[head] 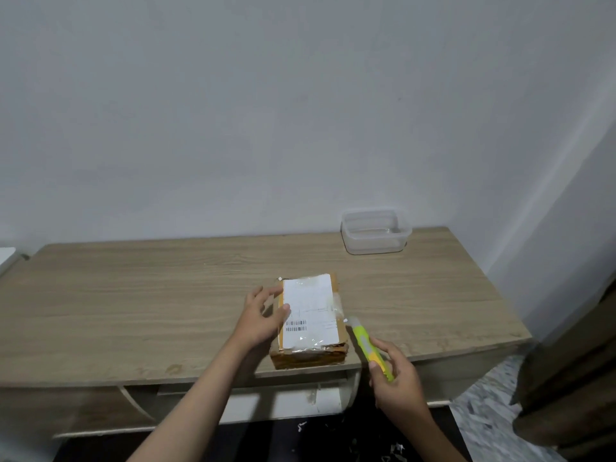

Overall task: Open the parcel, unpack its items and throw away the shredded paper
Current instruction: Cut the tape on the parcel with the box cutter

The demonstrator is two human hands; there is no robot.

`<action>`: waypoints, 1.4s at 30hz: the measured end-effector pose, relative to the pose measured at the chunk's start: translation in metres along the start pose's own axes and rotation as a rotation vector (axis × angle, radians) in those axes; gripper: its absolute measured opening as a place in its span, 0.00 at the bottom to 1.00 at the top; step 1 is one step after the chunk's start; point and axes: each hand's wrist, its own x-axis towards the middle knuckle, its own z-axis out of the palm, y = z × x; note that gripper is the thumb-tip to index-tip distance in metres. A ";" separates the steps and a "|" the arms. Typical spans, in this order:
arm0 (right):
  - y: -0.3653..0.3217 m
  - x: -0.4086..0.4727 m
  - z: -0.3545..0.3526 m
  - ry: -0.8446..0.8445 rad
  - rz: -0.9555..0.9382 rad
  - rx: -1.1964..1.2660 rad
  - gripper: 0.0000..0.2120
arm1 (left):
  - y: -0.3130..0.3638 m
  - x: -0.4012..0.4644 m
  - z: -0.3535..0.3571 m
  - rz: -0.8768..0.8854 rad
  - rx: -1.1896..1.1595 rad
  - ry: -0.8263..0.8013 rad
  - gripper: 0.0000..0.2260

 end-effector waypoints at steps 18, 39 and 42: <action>0.006 -0.010 -0.002 0.130 0.061 0.031 0.22 | -0.017 0.019 -0.003 0.013 0.215 0.062 0.26; -0.058 0.057 0.022 0.007 -0.082 -0.433 0.19 | -0.035 -0.019 0.014 -0.021 0.073 0.137 0.44; -0.062 0.065 0.029 -0.022 -0.058 -0.498 0.20 | -0.034 -0.018 0.016 -0.019 0.043 0.175 0.42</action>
